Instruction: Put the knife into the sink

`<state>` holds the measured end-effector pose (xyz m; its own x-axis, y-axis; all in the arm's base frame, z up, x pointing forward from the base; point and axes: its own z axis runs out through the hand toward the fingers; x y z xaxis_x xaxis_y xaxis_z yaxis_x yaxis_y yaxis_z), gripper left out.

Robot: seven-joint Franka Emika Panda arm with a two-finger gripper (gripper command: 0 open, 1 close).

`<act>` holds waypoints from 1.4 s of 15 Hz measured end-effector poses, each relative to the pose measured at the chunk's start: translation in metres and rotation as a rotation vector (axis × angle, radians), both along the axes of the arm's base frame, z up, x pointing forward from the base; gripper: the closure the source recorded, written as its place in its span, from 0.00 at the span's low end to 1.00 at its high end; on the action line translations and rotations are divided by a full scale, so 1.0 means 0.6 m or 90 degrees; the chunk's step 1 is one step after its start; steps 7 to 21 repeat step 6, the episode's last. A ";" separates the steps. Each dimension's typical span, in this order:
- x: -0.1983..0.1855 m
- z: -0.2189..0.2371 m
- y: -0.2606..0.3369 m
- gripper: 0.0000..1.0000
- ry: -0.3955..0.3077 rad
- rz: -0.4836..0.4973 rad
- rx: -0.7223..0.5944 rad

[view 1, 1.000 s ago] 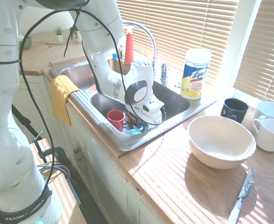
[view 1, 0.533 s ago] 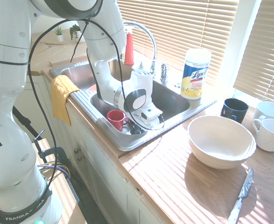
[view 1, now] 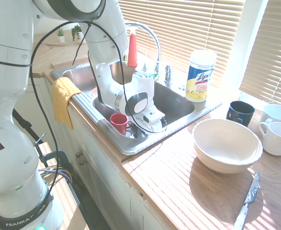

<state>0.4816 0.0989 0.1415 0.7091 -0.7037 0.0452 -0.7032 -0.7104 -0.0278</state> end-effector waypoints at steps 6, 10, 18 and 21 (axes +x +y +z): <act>0.022 0.182 0.011 0.00 -0.083 0.040 -0.002; 0.022 0.182 0.011 0.00 -0.083 0.040 -0.002; 0.022 0.182 0.011 0.00 -0.083 0.040 -0.002; 0.022 0.182 0.011 0.00 -0.083 0.040 -0.002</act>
